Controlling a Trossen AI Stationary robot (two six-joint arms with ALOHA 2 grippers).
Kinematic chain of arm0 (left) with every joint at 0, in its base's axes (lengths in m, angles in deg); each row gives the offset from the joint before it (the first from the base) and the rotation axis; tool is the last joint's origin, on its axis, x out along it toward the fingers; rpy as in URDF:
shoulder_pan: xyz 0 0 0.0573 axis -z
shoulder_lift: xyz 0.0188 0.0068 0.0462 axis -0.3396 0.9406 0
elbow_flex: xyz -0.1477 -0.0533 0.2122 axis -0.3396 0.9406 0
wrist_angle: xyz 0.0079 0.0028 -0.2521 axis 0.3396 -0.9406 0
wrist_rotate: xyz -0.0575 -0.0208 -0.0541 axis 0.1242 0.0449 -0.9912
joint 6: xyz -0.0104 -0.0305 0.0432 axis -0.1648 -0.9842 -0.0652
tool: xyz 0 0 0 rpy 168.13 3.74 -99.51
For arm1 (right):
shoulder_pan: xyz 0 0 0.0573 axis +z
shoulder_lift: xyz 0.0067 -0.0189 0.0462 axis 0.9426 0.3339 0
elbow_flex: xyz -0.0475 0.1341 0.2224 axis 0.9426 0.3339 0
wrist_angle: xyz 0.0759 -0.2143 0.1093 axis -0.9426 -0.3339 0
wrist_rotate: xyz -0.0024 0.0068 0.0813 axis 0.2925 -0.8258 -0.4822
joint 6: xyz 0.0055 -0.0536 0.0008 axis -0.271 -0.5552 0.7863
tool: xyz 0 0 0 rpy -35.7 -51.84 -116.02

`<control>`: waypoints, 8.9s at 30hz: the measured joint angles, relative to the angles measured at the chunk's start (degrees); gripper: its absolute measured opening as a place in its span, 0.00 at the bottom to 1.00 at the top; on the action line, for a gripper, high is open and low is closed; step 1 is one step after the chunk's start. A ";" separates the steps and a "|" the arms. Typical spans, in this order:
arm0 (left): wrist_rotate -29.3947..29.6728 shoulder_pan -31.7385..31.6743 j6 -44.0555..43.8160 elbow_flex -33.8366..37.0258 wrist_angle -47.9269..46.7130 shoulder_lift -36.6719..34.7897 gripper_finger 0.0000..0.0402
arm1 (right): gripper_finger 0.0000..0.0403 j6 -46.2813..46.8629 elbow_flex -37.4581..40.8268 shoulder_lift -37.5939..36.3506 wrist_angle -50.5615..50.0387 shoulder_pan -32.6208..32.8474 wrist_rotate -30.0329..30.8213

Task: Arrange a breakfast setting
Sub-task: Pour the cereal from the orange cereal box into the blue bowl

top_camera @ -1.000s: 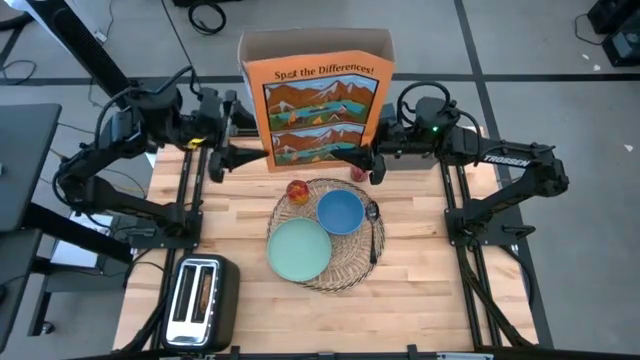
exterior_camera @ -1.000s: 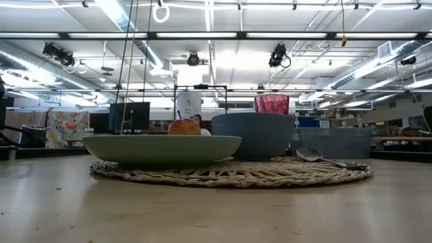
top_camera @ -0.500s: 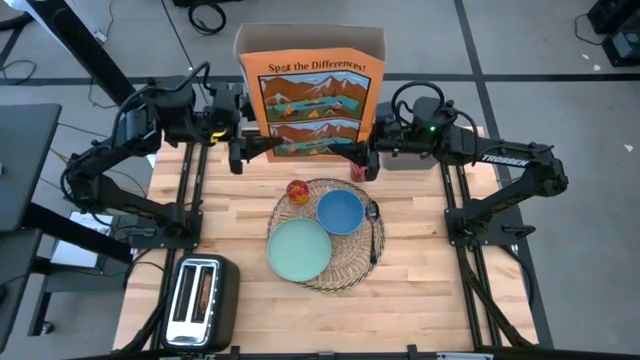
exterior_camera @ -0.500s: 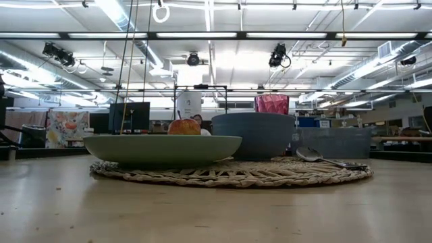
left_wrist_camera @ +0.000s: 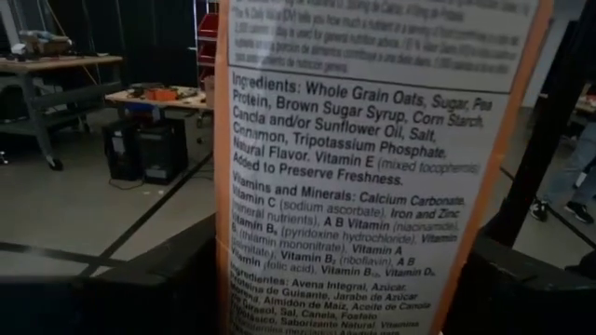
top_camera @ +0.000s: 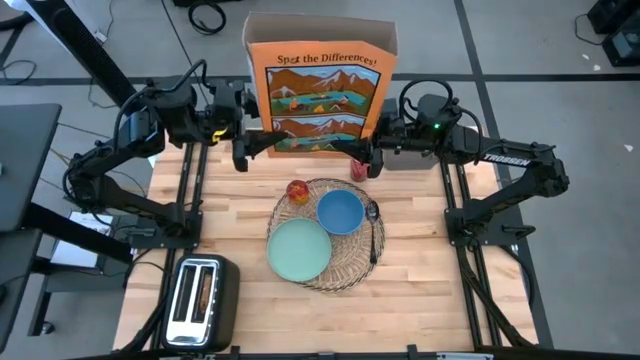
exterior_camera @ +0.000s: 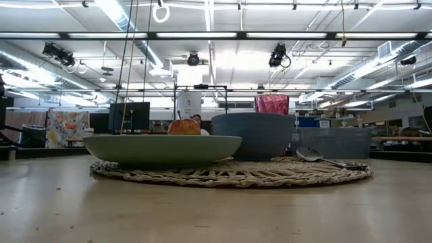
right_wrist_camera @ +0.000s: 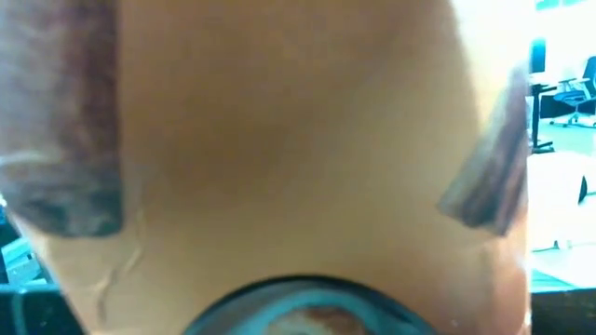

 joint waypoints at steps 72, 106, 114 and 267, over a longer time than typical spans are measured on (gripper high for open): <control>2.08 0.07 -0.10 -0.90 20.64 -0.11 0.71 | 0.89 1.95 13.90 1.68 32.18 -3.78 -0.44; 2.89 0.17 -0.30 -0.76 21.39 6.73 0.71 | 0.93 0.11 4.94 10.05 60.20 -2.64 -3.65; 2.54 0.17 -0.33 -0.76 21.17 6.73 0.71 | 0.90 -1.79 4.96 10.01 65.40 -2.64 -1.77; 5.16 0.20 -8.68 -0.76 -8.53 0.90 0.88 | 0.62 22.32 56.50 -49.31 42.97 -7.26 -9.68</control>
